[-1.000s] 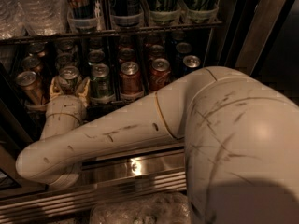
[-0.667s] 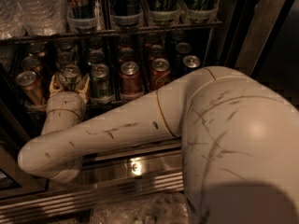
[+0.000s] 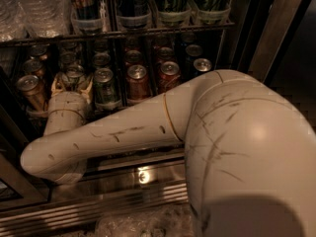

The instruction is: Pick 7up can from middle shelf of fridge

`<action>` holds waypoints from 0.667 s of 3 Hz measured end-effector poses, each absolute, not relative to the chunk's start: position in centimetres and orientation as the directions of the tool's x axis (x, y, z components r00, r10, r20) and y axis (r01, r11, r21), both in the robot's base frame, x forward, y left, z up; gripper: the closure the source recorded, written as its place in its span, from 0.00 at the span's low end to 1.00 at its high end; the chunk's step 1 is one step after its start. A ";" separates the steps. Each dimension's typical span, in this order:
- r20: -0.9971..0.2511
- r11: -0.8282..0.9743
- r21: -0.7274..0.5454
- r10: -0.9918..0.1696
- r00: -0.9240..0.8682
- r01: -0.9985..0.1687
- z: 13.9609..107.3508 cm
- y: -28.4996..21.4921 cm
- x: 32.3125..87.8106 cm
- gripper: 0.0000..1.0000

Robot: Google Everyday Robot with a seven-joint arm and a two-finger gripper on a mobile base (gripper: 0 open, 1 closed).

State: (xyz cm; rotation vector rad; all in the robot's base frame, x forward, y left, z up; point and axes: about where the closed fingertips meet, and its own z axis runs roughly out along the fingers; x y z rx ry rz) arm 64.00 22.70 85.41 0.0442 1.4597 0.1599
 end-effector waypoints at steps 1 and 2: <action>-0.984 0.985 0.146 0.154 0.085 -0.091 85.0 23.1 63.8 0.64; -0.984 0.985 0.146 0.154 0.085 -0.091 85.0 23.1 63.8 0.87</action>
Offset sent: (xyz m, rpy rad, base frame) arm -0.0016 0.0039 -0.0035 0.0163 0.0149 0.0105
